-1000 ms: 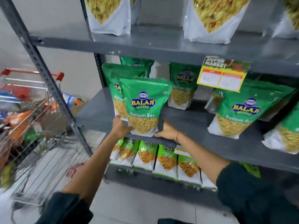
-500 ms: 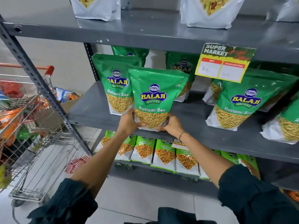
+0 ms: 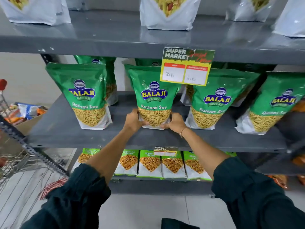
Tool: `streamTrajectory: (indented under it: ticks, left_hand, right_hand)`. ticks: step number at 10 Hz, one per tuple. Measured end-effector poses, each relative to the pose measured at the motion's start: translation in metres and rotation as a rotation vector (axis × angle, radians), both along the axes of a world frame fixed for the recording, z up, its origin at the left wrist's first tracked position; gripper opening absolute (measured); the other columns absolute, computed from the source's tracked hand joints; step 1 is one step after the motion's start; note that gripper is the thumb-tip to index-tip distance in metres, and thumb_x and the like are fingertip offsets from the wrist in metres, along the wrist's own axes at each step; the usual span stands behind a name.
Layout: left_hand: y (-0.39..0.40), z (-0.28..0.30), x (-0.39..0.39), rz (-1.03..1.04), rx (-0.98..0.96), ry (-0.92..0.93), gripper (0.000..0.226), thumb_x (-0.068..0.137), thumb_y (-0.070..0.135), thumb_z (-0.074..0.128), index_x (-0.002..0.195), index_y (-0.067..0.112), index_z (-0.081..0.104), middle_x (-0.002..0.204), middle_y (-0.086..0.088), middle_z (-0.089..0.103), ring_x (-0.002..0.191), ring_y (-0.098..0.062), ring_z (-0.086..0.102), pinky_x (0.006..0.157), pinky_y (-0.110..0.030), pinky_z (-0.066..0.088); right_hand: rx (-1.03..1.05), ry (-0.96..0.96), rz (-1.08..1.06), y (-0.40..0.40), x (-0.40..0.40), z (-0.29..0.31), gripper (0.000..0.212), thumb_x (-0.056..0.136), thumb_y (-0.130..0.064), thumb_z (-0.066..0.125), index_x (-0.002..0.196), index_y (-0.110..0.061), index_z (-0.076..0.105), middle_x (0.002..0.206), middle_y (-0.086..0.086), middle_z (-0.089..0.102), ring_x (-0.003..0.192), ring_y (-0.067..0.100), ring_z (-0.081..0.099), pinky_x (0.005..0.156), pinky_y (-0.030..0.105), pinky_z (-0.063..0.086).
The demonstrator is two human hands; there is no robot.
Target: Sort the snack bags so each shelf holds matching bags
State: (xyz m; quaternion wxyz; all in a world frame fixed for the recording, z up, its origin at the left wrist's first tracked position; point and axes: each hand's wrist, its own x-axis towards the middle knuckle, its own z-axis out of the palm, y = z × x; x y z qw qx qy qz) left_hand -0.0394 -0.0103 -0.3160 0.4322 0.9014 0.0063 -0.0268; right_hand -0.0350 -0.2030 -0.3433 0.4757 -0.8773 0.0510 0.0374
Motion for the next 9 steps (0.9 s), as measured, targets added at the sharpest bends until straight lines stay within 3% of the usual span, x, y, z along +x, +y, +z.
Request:
streamTrajectory:
  ticks: [2, 7, 8, 9]
  left_hand:
    - [0.003, -0.010, 0.006, 0.022, -0.035, 0.018, 0.070, 0.061, 0.017, 0.085, 0.117, -0.001, 0.048, 0.107, -0.020, 0.063, 0.103, -0.036, 0.059, 0.072, -0.031, 0.041]
    - [0.001, -0.016, 0.002, 0.034, -0.093, 0.037, 0.072, 0.066, 0.022, 0.082, 0.123, 0.002, 0.043, 0.123, -0.018, 0.059, 0.114, -0.034, 0.056, 0.081, -0.032, 0.041]
    - [0.001, -0.012, -0.009, 0.020, -0.074, 0.073, 0.072, 0.075, 0.026, 0.075, 0.132, 0.004, 0.037, 0.131, -0.018, 0.055, 0.121, -0.036, 0.051, 0.092, -0.039, 0.043]
    - [0.001, -0.015, -0.022, 0.018, -0.095, 0.005, 0.076, 0.085, 0.033, 0.061, 0.143, 0.005, 0.022, 0.148, -0.016, 0.038, 0.138, -0.034, 0.034, 0.109, -0.045, 0.033]
  right_hand:
    - [0.044, 0.032, 0.019, 0.002, -0.002, 0.000, 0.060, 0.059, -0.010, 0.084, 0.113, -0.006, 0.059, 0.113, 0.010, 0.066, 0.100, 0.019, 0.057, 0.085, 0.029, 0.044]
    - [-0.034, 0.067, 0.133, -0.004, 0.002, 0.002, 0.067, 0.065, -0.017, 0.081, 0.124, -0.011, 0.049, 0.127, 0.011, 0.060, 0.115, 0.025, 0.055, 0.093, 0.032, 0.043]
    - [-0.089, 0.038, 0.134, -0.003, -0.007, 0.010, 0.062, 0.071, -0.016, 0.074, 0.127, -0.013, 0.045, 0.129, 0.010, 0.058, 0.116, 0.025, 0.054, 0.093, 0.032, 0.044]
    - [-0.252, -0.225, -0.022, 0.001, -0.034, 0.001, 0.026, 0.086, -0.021, 0.058, 0.110, -0.012, 0.053, 0.110, 0.012, 0.067, 0.100, 0.030, 0.062, 0.082, 0.037, 0.051]
